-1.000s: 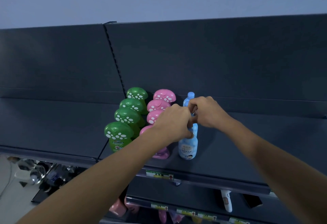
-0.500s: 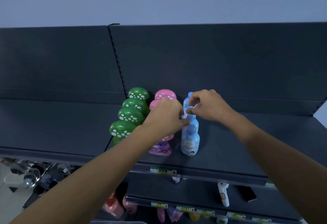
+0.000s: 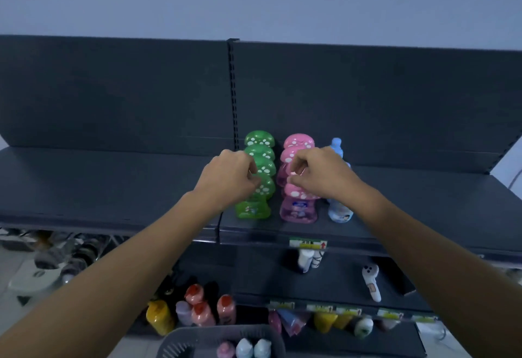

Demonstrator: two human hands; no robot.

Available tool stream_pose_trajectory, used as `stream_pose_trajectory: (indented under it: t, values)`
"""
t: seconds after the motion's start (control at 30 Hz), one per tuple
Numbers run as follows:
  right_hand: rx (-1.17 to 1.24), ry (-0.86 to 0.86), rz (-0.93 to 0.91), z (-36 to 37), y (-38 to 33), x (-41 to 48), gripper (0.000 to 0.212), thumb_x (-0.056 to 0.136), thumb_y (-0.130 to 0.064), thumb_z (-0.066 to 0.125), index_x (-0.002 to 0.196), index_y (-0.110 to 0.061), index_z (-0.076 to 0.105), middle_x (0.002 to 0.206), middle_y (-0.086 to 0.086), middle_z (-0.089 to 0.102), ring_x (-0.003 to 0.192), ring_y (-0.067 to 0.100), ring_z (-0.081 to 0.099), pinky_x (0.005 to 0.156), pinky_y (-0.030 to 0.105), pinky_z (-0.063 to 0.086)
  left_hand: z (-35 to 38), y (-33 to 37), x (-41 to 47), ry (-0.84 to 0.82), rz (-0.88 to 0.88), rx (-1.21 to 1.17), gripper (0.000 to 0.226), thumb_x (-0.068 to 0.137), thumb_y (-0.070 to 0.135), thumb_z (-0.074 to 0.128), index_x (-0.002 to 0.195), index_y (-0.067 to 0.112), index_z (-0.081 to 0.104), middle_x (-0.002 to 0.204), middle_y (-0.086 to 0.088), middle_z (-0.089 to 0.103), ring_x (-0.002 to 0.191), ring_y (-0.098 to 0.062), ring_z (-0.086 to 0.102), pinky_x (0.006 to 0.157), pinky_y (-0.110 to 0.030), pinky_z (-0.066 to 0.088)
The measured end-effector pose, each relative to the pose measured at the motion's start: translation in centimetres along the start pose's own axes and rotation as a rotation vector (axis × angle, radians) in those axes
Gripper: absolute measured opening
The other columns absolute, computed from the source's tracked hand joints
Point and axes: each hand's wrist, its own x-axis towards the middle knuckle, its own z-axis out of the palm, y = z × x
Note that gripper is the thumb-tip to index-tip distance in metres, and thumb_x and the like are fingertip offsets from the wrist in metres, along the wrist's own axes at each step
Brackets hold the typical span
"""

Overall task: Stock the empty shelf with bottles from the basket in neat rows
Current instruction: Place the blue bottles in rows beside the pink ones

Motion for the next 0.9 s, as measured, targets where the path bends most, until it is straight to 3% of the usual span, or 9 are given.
stream_pose_trajectory:
  t: [0.17,0.4,0.6,0.8,0.9]
  values:
    - [0.008,-0.101,0.026,5.6,-6.7,-3.3,0.016,0.078,-0.033,0.08,0.087,-0.028,0.068,0.08,-0.012,0.069,0.075,0.006,0.065,0.073,0.036,0.059,-0.2,-6.2,-5.5,-0.074,0.002,-0.026,0.012,0.088,0.037,0.065,0.091,0.027,0.07,0.093,0.003,0.071,0.087,-0.024,0.067,0.073,-0.038,0.059]
    - [0.03,-0.285,0.088,15.3,-12.4,-7.3,0.02,0.082,-0.034,0.077,0.097,-0.023,0.069,0.084,-0.011,0.065,0.085,0.015,0.066,0.076,0.034,0.056,4.3,-14.7,-11.9,-0.28,-0.045,0.006,0.022,0.089,0.042,0.067,0.103,0.026,0.067,0.103,0.0,0.069,0.095,-0.026,0.067,0.081,-0.042,0.058]
    - [0.056,-0.388,0.134,24.6,-13.4,-11.5,0.018,0.082,-0.026,0.075,0.098,-0.022,0.069,0.093,-0.005,0.068,0.087,0.019,0.065,0.081,0.039,0.055,12.0,-19.8,-17.5,-0.466,-0.129,-0.018,0.019,0.087,0.039,0.066,0.101,0.027,0.067,0.104,-0.004,0.069,0.097,-0.031,0.068,0.081,-0.042,0.058]
    - [0.057,-0.519,0.189,34.9,-12.2,-16.3,0.017,0.084,-0.027,0.07,0.101,-0.024,0.065,0.103,-0.002,0.067,0.096,0.022,0.065,0.079,0.036,0.055,21.5,-24.0,-23.4,-0.651,-0.151,0.031,0.02,0.09,0.025,0.061,0.106,0.015,0.067,0.109,-0.013,0.068,0.1,-0.039,0.065,0.075,-0.042,0.055]
    - [0.053,-0.575,0.189,39.9,-11.4,-18.9,0.022,0.086,-0.026,0.069,0.107,-0.022,0.064,0.111,-0.001,0.067,0.102,0.024,0.064,0.079,0.034,0.053,26.1,-25.7,-25.7,-0.715,-0.173,0.04,0.024,0.091,0.023,0.06,0.114,0.016,0.064,0.117,-0.012,0.065,0.105,-0.037,0.064,0.081,-0.043,0.054]
